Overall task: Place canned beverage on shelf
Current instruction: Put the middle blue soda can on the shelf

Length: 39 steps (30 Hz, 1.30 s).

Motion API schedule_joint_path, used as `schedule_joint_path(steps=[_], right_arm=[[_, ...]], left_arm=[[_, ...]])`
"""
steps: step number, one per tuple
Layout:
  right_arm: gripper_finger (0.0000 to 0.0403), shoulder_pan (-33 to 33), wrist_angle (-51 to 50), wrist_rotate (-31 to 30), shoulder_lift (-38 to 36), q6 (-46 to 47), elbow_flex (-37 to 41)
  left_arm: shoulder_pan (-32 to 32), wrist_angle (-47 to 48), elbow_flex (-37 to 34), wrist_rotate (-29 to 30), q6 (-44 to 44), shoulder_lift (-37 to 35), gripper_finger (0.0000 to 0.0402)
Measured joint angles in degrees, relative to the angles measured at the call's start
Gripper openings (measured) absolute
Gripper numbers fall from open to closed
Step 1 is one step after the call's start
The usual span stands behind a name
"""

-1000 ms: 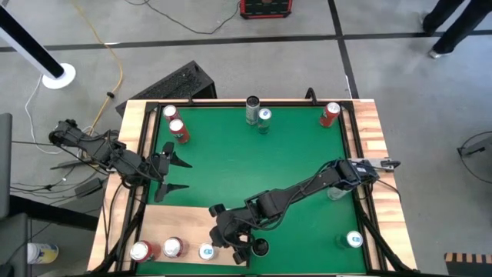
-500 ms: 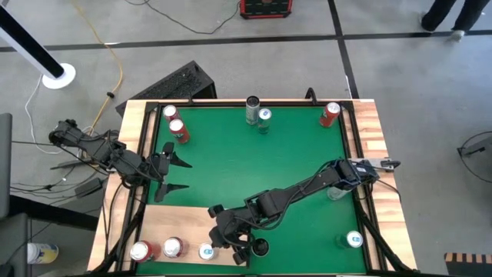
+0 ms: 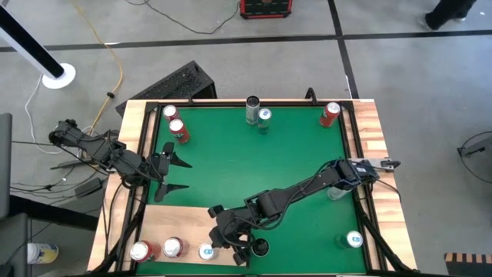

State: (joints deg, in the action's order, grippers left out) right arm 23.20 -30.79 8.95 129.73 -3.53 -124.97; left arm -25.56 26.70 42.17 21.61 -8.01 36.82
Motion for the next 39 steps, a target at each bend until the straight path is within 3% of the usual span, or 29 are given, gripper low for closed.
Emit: schedule_joint_path(steps=[39], right_arm=[[0.0019, -0.47, 0.20, 2.24, 0.38, -1.64, 0.00]], left_arm=[[0.00, 0.01, 0.00, -0.10, 0.04, 0.00, 0.0300]])
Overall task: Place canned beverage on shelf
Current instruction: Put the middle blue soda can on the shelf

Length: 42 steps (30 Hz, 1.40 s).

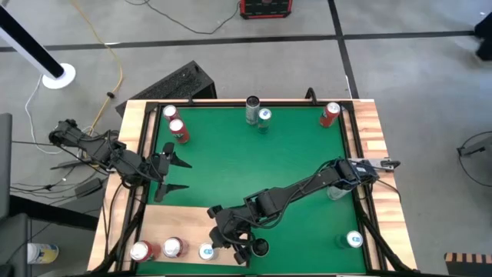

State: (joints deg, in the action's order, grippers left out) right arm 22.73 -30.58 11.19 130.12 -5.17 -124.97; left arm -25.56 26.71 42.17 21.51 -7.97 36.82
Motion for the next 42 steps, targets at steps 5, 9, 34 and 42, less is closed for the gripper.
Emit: schedule_joint_path(steps=[5, 9, 34, 42], right_arm=[[0.0019, -0.60, 2.17, 2.10, 1.22, 0.58, 0.00], [0.0019, -0.80, 2.57, 1.31, 1.23, 0.33, -0.02], [0.0020, -0.15, -10.99, -3.54, 0.50, -1.70, -10.11], [0.0020, 1.69, -25.87, -16.60, -7.24, -0.80, -8.74]], left_arm=[[-0.02, 0.11, 0.00, 0.08, 0.00, -0.02, 0.0300], [-0.01, 1.20, 0.00, 0.10, -0.08, -0.02, 0.0300], [-0.02, 1.26, 0.00, -0.03, 0.22, -0.02, 0.0300], [0.00, 0.94, 0.00, -0.01, -0.13, 0.03, 0.0300]])
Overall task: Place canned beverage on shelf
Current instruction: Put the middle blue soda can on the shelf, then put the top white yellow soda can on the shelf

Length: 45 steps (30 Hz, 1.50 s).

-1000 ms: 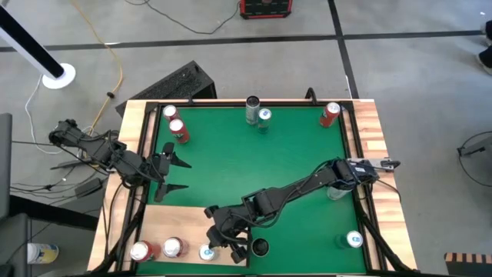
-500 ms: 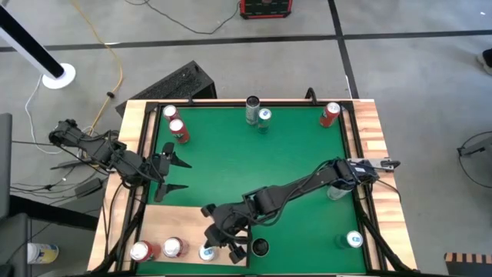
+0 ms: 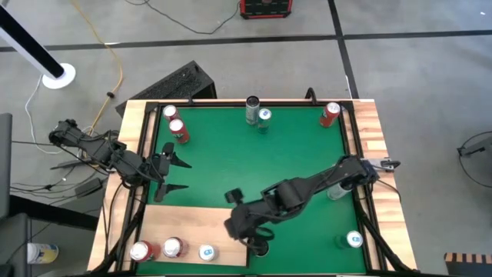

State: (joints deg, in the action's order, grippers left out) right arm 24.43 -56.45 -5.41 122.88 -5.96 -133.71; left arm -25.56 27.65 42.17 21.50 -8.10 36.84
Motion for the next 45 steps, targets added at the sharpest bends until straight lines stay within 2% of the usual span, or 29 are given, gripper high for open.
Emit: schedule_joint_path(steps=[5, 11, 18, 23, 28, 34, 39, 45], right_arm=[[0.0021, -1.82, -10.08, -6.64, -3.35, 3.64, 0.00], [0.0023, -6.37, -18.85, -7.49, -5.94, 5.98, 0.07], [0.0024, -14.45, -19.36, -8.46, -10.54, 5.16, 0.07], [0.0024, -23.98, -14.70, -7.84, -11.79, 1.18, 0.04], [0.0028, -37.05, -9.26, -3.41, -10.86, -1.22, -0.07], [0.0038, -50.31, -10.12, 7.00, -6.36, 1.36, 0.09], [0.0085, -57.24, -11.03, 12.23, -1.65, 2.85, 0.02], [0.0206, -59.41, -10.16, 13.15, 2.97, -1.04, 0.02]], left_arm=[[-0.01, -0.41, 0.00, 0.02, -1.27, 0.00, 0.0300], [-0.01, -0.38, 0.00, 0.04, -2.62, 0.00, 0.0300], [0.00, 0.00, 0.00, 0.07, -1.17, 0.10, 0.0300], [0.00, -0.16, 0.00, 0.24, 1.87, 0.46, 0.0300], [-0.02, -0.17, 0.00, 0.26, 2.90, 1.24, 0.0300], [-0.02, -0.01, 0.00, 0.26, 2.91, 1.83, 0.0300], [0.00, -0.13, 0.00, 0.43, 4.80, 1.79, 0.0300], [0.00, -0.16, 0.00, 2.95, 6.16, 1.79, 0.0300]])
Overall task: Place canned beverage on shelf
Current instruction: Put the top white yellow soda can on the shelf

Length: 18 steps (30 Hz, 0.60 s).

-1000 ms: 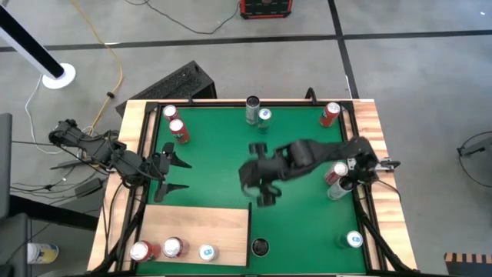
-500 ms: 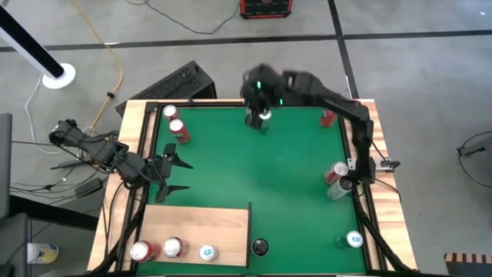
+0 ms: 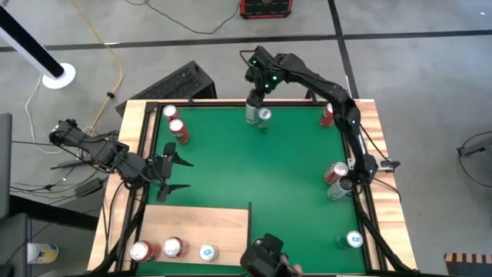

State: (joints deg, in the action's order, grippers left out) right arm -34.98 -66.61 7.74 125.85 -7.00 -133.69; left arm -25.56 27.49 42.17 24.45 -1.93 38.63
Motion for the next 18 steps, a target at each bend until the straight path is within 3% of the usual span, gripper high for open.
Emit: schedule_joint_path(steps=[4, 8, 18], right_arm=[[0.0287, -0.26, 0.81, 0.99, 1.08, -1.70, 0.00], [0.0334, -0.33, 1.74, 0.66, 0.97, -1.64, -0.02], [0.0361, 0.85, 1.12, -0.33, 0.95, -1.66, -0.02]], left_arm=[[0.00, -0.01, 0.00, 0.17, 0.86, 0.00, 0.0300], [0.00, 0.00, 0.00, 0.31, 2.31, 0.00, 0.0300], [0.00, 0.03, 0.00, 0.37, 2.81, 0.00, 0.0300]])
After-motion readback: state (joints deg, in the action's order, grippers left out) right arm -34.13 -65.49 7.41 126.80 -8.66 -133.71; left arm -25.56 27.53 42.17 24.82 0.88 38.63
